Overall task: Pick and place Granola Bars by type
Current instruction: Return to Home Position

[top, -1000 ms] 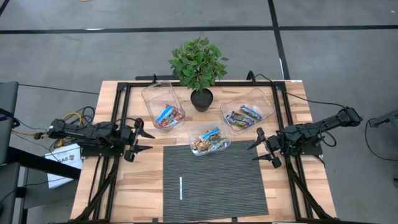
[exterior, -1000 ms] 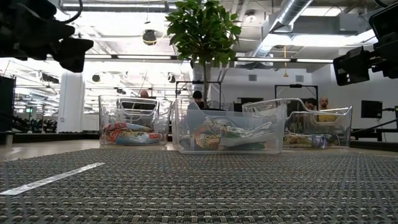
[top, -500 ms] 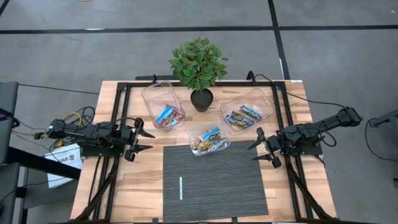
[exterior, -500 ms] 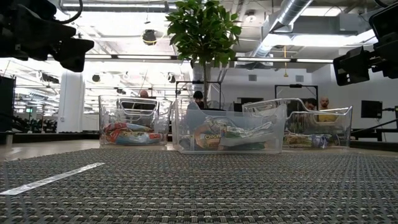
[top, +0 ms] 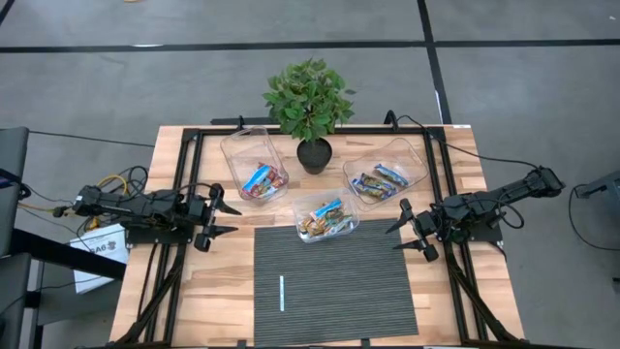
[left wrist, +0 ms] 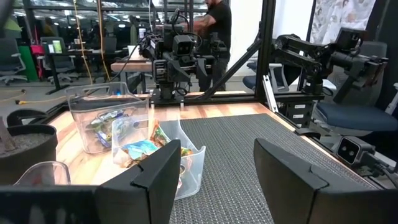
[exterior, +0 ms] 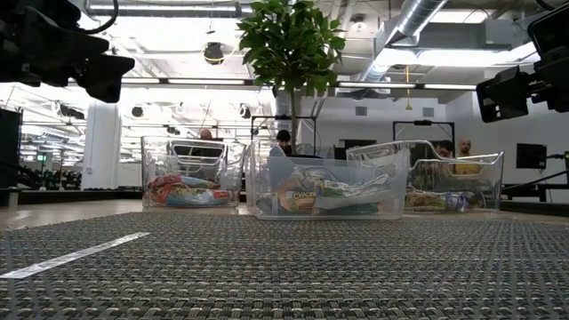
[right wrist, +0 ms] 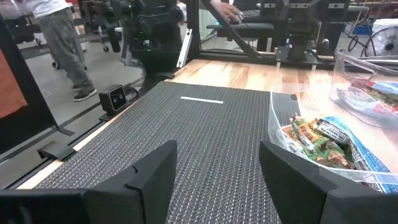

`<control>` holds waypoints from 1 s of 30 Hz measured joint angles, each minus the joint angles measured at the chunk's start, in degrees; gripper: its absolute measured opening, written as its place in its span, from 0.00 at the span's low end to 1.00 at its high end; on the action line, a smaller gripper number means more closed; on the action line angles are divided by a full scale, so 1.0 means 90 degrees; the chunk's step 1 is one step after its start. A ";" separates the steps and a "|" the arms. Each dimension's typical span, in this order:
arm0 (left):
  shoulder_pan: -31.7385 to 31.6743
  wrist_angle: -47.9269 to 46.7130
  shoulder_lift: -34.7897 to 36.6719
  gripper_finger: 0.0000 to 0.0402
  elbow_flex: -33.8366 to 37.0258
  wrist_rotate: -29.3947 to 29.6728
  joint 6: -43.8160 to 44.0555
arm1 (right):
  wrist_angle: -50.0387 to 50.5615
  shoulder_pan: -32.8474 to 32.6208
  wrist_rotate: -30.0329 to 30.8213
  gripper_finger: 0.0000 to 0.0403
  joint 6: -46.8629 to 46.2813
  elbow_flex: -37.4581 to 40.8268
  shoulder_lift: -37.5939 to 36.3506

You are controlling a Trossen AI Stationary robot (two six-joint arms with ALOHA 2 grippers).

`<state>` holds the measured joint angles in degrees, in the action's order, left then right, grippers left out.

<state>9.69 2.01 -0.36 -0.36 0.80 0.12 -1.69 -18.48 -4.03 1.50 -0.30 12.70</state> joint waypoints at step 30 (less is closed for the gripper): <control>0.0000 -0.0001 0.0000 0.49 0.0000 0.0002 0.0123 | 0.0000 -0.0002 0.0000 0.55 0.0000 -0.0001 0.0001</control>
